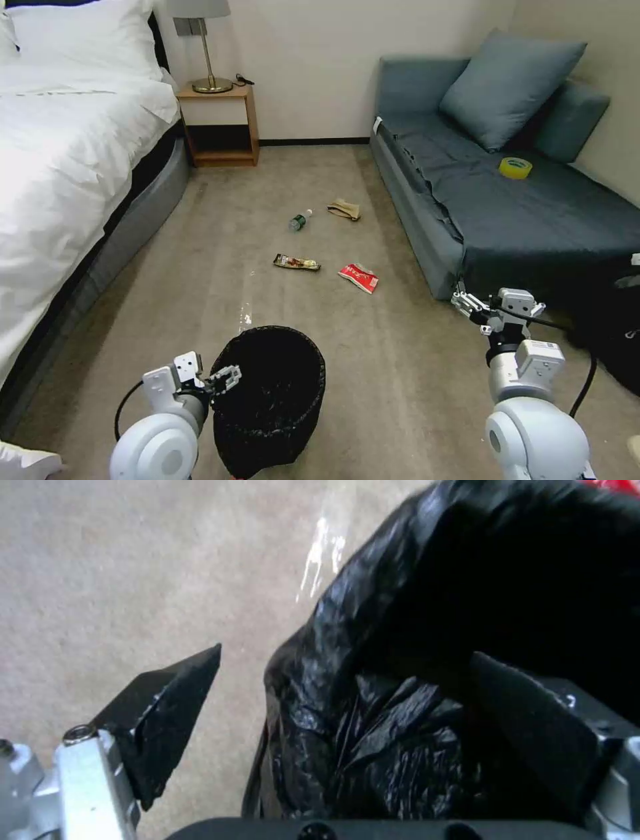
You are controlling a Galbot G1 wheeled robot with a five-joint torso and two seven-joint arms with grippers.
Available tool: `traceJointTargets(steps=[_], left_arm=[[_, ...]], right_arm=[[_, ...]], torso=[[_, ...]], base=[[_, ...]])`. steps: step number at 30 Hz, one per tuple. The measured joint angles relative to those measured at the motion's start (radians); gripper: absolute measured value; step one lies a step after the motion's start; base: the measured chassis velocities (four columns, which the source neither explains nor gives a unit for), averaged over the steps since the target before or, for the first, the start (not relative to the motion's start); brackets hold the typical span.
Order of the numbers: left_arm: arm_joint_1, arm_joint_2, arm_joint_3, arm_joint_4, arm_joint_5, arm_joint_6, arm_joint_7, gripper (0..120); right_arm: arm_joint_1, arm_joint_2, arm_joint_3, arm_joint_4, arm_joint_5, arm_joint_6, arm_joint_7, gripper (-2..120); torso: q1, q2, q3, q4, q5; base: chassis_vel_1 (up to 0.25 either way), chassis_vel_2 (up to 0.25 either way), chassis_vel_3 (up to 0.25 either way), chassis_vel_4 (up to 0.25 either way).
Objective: Pick up the trash bin, then pick up the garbage on the floor and place it into the trash bin.
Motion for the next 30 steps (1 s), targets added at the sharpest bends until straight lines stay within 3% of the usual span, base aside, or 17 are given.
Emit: traceJointTargets(steps=[4,10,30], left_arm=[[-0.026,-0.002,0.009,0.064,-0.033,-0.001,-0.012,100],[-0.048,-0.006,0.015,0.1,-0.075,-0.008,-0.026,98],[-0.051,-0.006,0.03,0.097,-0.154,-0.009,-0.056,27]], right_arm=[[0.005,0.004,-0.001,-0.016,-0.009,0.014,0.002,100],[0.012,0.004,-0.001,-0.027,-0.012,0.018,0.004,100],[0.029,0.0,-0.001,-0.049,-0.012,0.033,0.013,100]], torso=[[0.0,0.0,0.0,0.0,0.0],[0.0,0.0,0.0,0.0003,0.0012],[0.0,0.0,0.0,0.0001,0.0001]], base=[[0.0,0.0,0.0,0.0],[0.0,0.0,0.0,0.0],[0.0,0.0,0.0,0.0]])
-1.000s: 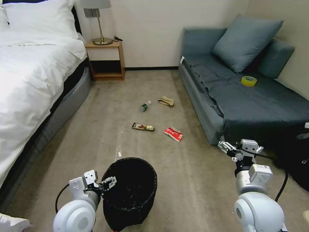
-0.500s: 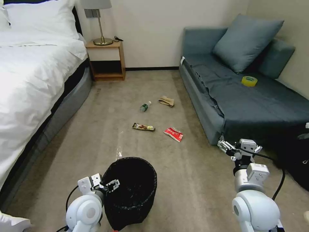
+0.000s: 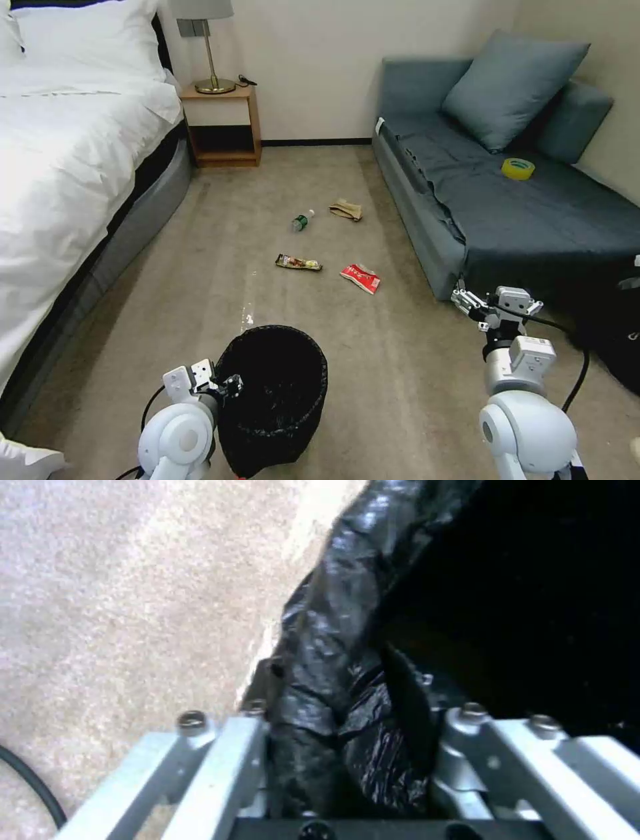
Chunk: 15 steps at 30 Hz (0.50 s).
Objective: Pick up the trash bin, then pick up the garbage on the floor and place it into the trash bin.
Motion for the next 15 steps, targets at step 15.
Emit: traceJointTargets(steps=[15], left_arm=[[0.032,-0.012,-0.139,-0.191,0.041,0.012,-0.007,2]], right_arm=[[0.009,-0.013,-0.002,0.002,0.078,0.145,0.009,100]], torso=[[0.0,-0.001,0.0,-0.0003,-0.0006]], base=[[0.0,0.0,0.0,0.0]])
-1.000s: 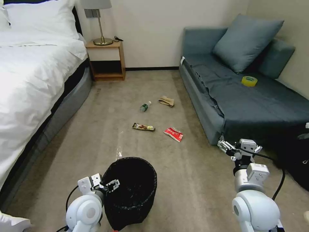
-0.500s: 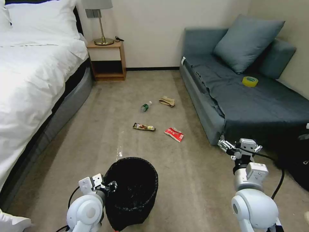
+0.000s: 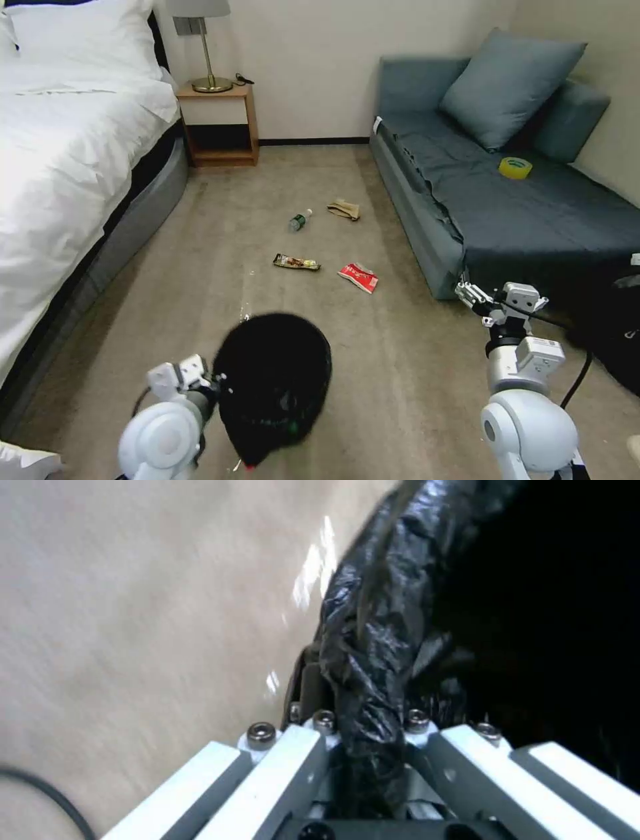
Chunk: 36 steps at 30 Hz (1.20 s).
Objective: Pick up the trash bin, then pick up the garbage on the floor and place it into the trash bin.
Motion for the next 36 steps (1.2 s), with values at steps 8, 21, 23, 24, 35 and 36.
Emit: traceJointTargets(steps=[8,21,23,24,35,36], left_arm=[[0.047,0.015,-0.053,-0.062,0.194,-0.002,0.047,1],[0.122,-0.02,-0.111,-0.069,0.289,-0.005,0.072,1],[0.124,-0.023,-0.113,-0.069,0.289,-0.005,0.073,1],[0.126,-0.027,-0.115,-0.069,0.289,-0.005,0.075,1],[0.114,-0.028,-0.148,-0.071,0.27,-0.005,0.08,1],[0.11,-0.026,-0.155,-0.069,0.266,-0.006,0.082,1]], right_arm=[[0.004,-0.009,-0.01,0.007,0.033,0.03,-0.007,100],[-0.015,-0.019,-0.046,-0.008,0.041,0.059,-0.05,100],[-0.016,-0.019,-0.046,-0.01,0.04,0.064,-0.058,100],[-0.017,-0.019,-0.048,-0.015,0.036,0.071,-0.071,100],[-0.019,-0.016,-0.059,-0.024,0.028,0.091,-0.106,100],[-0.019,-0.016,-0.059,-0.025,0.027,0.092,-0.107,100]], torso=[[0.0,0.0,0.0,0.0002,0.0005],[0.0,0.0,0.0,0.0003,0.0005],[0.0,0.0,0.0,0.0003,0.0005],[0.0,0.0,0.0,0.0003,0.0005],[0.0,0.0,0.0,0.0003,0.0005],[0.0,0.0,0.0,0.0002,0.0005]], base=[[0.0,0.0,0.0,0.0],[0.0,0.0,0.0,0.0],[0.0,0.0,0.0,0.0],[0.0,0.0,0.0,0.0],[-0.021,0.014,0.021,-0.02],[-0.109,0.139,0.115,-0.093]])
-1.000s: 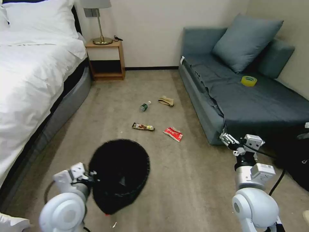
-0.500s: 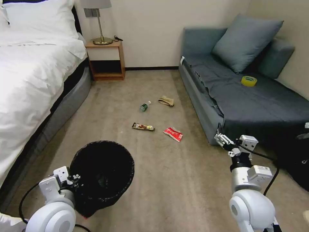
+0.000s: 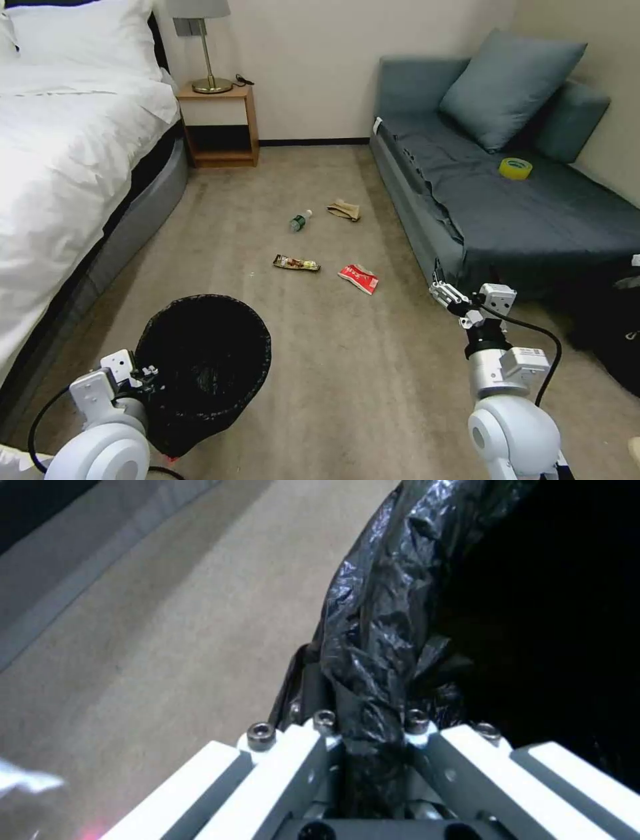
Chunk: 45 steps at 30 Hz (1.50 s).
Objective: Pick up the trash bin, then pick up the garbage on the floor and place it into the trash bin.
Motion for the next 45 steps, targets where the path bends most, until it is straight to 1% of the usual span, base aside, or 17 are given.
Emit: traceJointTargets(steps=[9,12,17,20,35,45], left_arm=[[-0.023,0.002,-0.014,0.017,-0.011,-0.001,0.008,1],[-0.033,0.002,-0.025,0.025,-0.017,-0.001,0.01,1],[-0.055,0.006,-0.059,0.042,-0.033,-0.001,0.014,1],[-0.06,0.007,-0.065,0.049,-0.035,-0.001,0.015,1],[-0.097,0.005,-0.066,0.091,-0.035,-0.001,0.022,1],[-0.12,0.005,-0.078,0.121,-0.035,-0.001,0.028,1]], right_arm=[[0.0,0.001,-0.001,-0.006,-0.007,0.002,-0.005,100],[0.002,0.0,-0.001,-0.009,-0.008,0.002,-0.005,100],[0.002,-0.004,-0.001,-0.017,-0.012,0.003,-0.005,100],[0.002,-0.005,-0.001,-0.019,-0.014,0.004,-0.006,100],[0.008,-0.01,-0.003,-0.037,-0.021,0.011,-0.008,100],[0.031,-0.011,-0.024,-0.073,-0.027,0.043,-0.03,100]], torso=[[0.0,0.0,0.0,0.0,-0.0001],[0.0,0.0,0.0,0.0,0.0],[0.0,0.0,0.0,0.0,0.0002],[0.0,0.0,0.0,0.0,-0.0001],[0.0,0.0,0.0,0.0,0.0001],[0.0,0.0,0.0,0.0,0.0]], base=[[-0.198,0.191,0.203,-0.195],[-0.226,0.214,0.219,-0.226],[-0.197,0.202,0.197,-0.205],[-0.195,0.19,0.194,-0.19],[-0.208,0.197,0.208,-0.192],[-0.179,0.193,0.185,-0.182]])
